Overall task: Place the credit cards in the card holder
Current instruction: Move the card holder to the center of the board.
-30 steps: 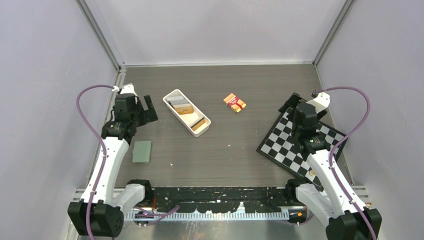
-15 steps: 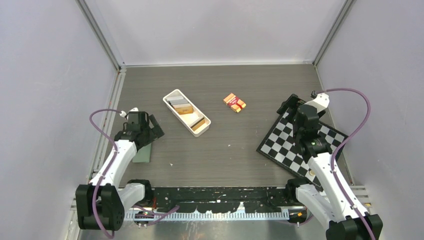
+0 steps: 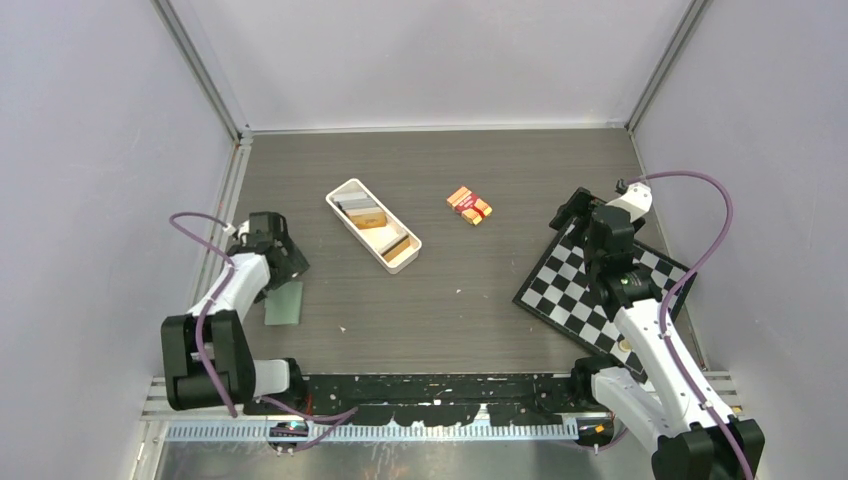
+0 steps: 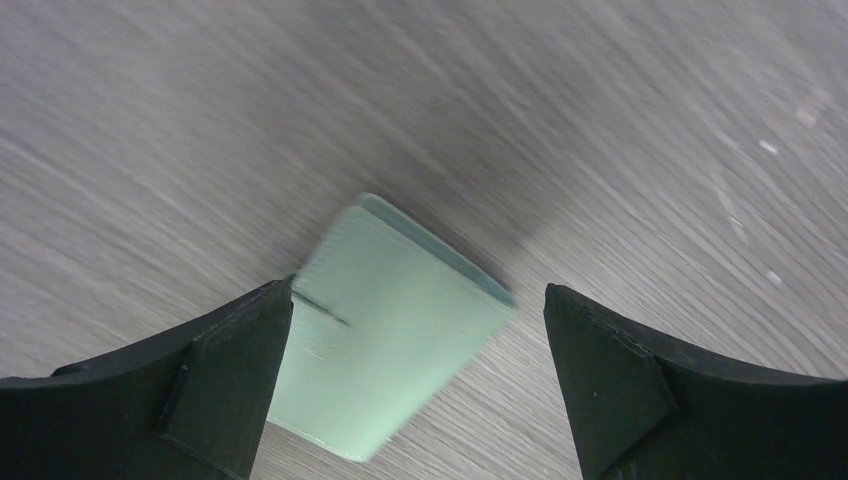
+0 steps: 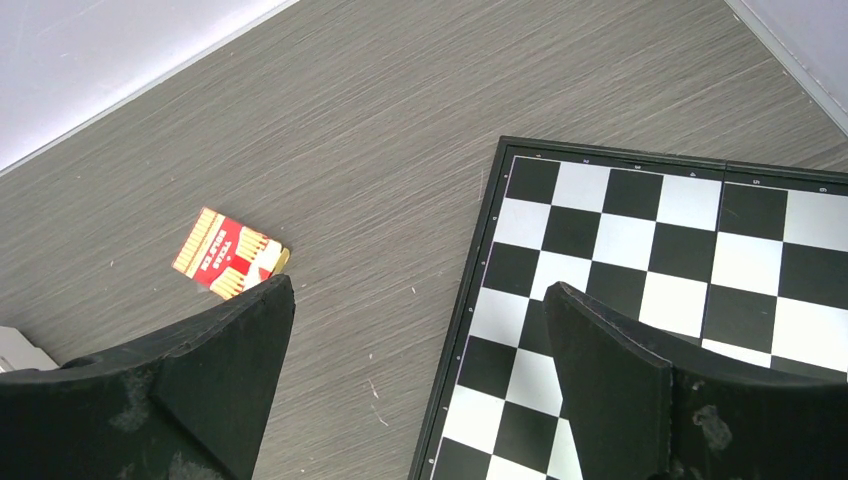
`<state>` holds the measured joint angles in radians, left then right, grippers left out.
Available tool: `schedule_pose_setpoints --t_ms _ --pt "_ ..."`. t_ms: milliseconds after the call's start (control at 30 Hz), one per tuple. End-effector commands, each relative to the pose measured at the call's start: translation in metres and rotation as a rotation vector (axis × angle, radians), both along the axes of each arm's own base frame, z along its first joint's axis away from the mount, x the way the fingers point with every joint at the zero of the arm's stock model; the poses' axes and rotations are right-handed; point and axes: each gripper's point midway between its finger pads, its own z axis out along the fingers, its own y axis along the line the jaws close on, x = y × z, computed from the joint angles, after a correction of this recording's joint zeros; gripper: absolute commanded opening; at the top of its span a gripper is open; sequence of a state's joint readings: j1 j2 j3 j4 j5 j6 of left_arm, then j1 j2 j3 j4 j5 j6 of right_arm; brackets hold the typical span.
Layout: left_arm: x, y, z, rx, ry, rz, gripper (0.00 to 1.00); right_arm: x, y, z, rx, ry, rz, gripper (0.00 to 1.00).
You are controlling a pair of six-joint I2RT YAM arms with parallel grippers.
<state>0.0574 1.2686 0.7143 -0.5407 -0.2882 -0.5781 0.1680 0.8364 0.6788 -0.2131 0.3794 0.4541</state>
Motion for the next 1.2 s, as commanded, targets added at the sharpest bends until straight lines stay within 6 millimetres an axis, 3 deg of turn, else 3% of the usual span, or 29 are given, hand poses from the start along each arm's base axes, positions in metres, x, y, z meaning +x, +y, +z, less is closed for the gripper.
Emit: schedule_pose_setpoints --t_ms 0,133,233,367,567,800,900,1000,1167 --pt "-0.005 0.026 0.000 0.025 0.032 0.118 1.00 0.004 0.001 0.029 0.013 -0.079 -0.001 1.00" --pt "-0.002 0.035 0.007 0.074 0.005 0.125 1.00 0.004 0.001 0.030 0.011 -0.081 0.004 1.00" --pt "0.001 0.028 -0.002 0.035 0.025 0.093 1.00 0.004 0.002 0.031 0.010 -0.084 0.013 1.00" --pt "0.015 0.004 -0.010 -0.083 0.017 0.005 1.00 0.004 0.006 0.031 0.017 -0.081 0.031 1.00" --pt "0.017 -0.025 -0.024 -0.211 0.023 -0.061 1.00 0.000 0.001 0.038 -0.005 -0.073 0.016 1.00" --pt "0.020 -0.080 -0.027 -0.264 0.039 -0.215 1.00 -0.005 0.001 0.046 0.005 -0.111 0.018 1.00" --pt "0.018 -0.094 -0.024 -0.303 0.035 -0.240 1.00 -0.004 0.002 0.045 0.006 -0.108 0.022 1.00" --pt "0.020 -0.090 -0.008 -0.274 0.008 -0.258 1.00 -0.004 0.003 0.046 0.010 -0.109 0.029 1.00" --pt "0.015 -0.058 0.025 -0.089 0.020 -0.254 1.00 -0.004 0.006 0.043 0.018 -0.103 0.044 1.00"
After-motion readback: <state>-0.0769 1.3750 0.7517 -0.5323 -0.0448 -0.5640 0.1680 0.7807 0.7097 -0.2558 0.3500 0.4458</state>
